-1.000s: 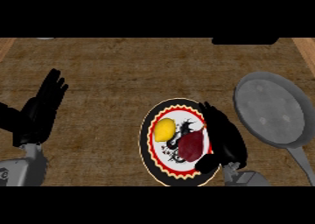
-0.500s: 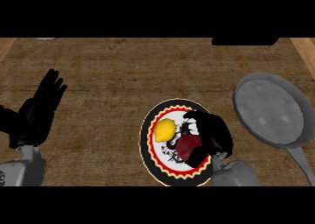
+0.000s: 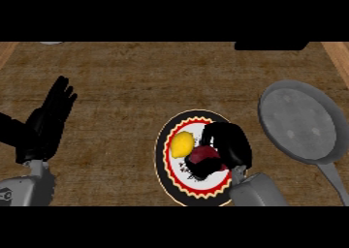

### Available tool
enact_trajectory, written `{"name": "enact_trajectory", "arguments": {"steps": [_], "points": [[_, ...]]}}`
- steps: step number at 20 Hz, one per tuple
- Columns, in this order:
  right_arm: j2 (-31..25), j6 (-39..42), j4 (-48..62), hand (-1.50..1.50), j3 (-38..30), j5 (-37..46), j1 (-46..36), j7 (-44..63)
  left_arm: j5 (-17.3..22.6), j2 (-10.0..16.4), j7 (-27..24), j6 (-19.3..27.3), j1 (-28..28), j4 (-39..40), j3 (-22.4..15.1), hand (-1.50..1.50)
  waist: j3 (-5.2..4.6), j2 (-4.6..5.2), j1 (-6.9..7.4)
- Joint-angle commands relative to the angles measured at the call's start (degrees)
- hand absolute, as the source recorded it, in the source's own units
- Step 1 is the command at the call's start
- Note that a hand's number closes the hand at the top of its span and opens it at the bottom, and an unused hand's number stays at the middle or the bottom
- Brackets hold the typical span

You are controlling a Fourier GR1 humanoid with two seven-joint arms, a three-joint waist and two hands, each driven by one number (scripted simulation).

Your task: Pick the pear from the plate and place it in the pan

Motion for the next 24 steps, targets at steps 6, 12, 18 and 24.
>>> {"name": "enact_trajectory", "arguments": {"steps": [6,12,18,24], "points": [[0.07,-3.36,-13.15,1.5,4.49,9.02,6.19,6.87,2.28,1.75,-3.82,-3.56,2.64,1.1,2.96,0.0,0.16,0.27,-0.22],[-3.27,16.41,-23.0,1.5,13.61,17.05,4.69,15.68,2.34,1.99,0.44,-2.38,1.43,-1.07,2.85,0.0,0.09,0.06,-0.39],[-3.64,22.06,-38.59,1.5,18.97,27.65,-0.57,21.64,0.17,-0.24,-0.64,-0.71,0.88,-1.01,0.59,0.0,0.12,-0.03,-0.67],[0.01,40.54,-50.7,1.5,13.81,24.57,-8.83,25.5,0.72,-0.13,-1.66,-2.17,2.47,-0.25,0.76,0.0,0.16,0.23,-0.07]]}}
